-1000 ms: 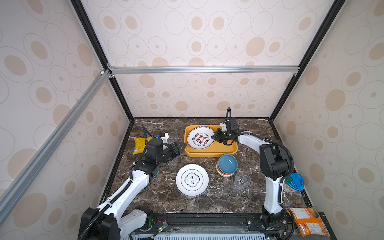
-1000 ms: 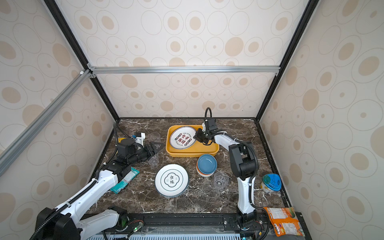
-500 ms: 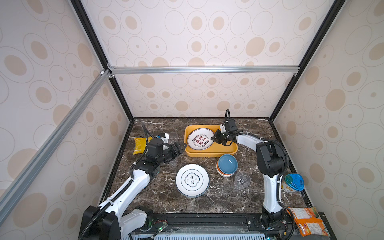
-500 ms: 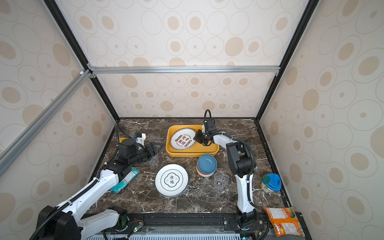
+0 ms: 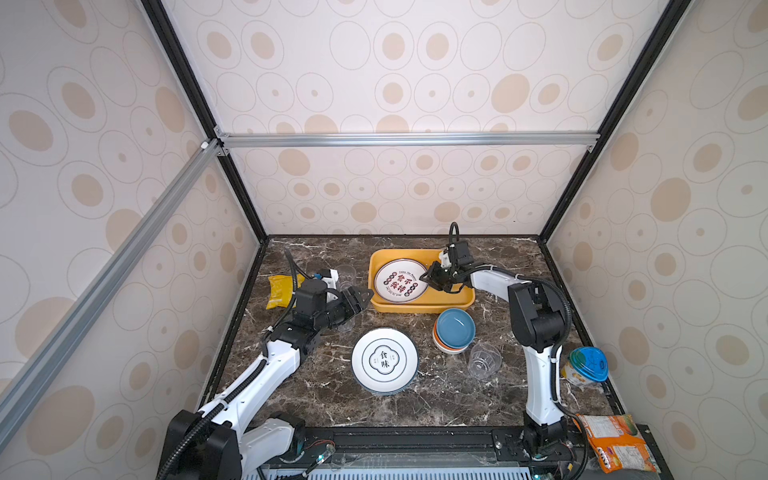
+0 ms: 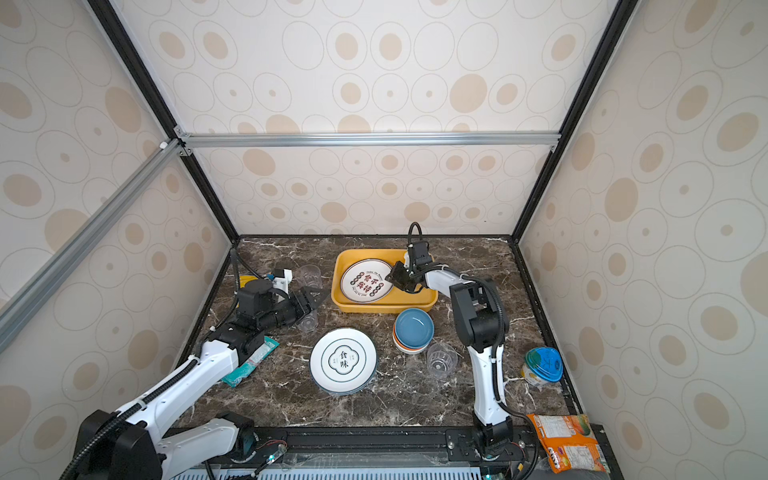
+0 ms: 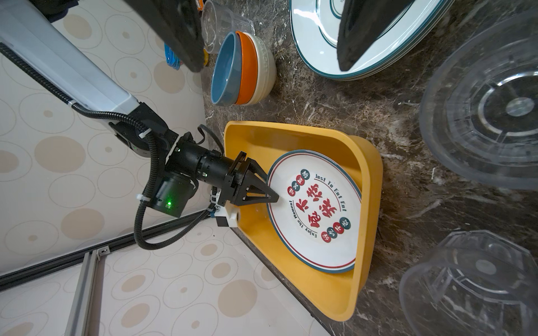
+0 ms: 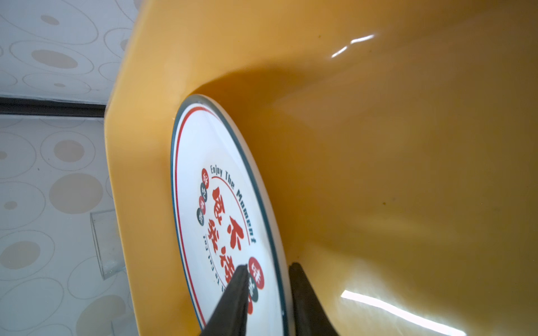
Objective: Place the mixed dishes into the plastic bin
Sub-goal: 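Press the plate flat in the bin with the right gripper and release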
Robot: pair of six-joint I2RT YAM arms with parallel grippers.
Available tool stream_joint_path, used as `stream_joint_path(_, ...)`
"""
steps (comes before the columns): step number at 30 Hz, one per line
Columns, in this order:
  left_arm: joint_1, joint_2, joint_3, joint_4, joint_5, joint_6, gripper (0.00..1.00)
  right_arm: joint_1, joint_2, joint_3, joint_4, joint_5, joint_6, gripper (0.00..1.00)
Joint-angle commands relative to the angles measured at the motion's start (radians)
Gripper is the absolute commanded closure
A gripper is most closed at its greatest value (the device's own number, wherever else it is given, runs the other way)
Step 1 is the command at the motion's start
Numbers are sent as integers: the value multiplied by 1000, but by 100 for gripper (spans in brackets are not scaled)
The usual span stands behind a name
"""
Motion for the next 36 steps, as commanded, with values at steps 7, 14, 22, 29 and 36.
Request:
stream_joint_path(7, 4, -5, -9, 20, -1, -10, 28, -24, -13, 5, -30, 30, -1, 70)
stream_joint_path(14, 4, -14, -17, 14, 0, -6, 28, -36, -39, -12, -47, 46, -10, 70)
stream_joint_path(22, 4, -54, -33, -19, -13, 6, 28, -54, -118, -39, -89, 72, -39, 70)
stream_joint_path(29, 5, -100, -35, -108, -47, 36, 29, -66, -232, -76, -134, 82, -71, 70)
stream_joint_path(36, 4, -132, -48, -166, -64, 56, 29, -64, -364, -171, -159, 16, -92, 67)
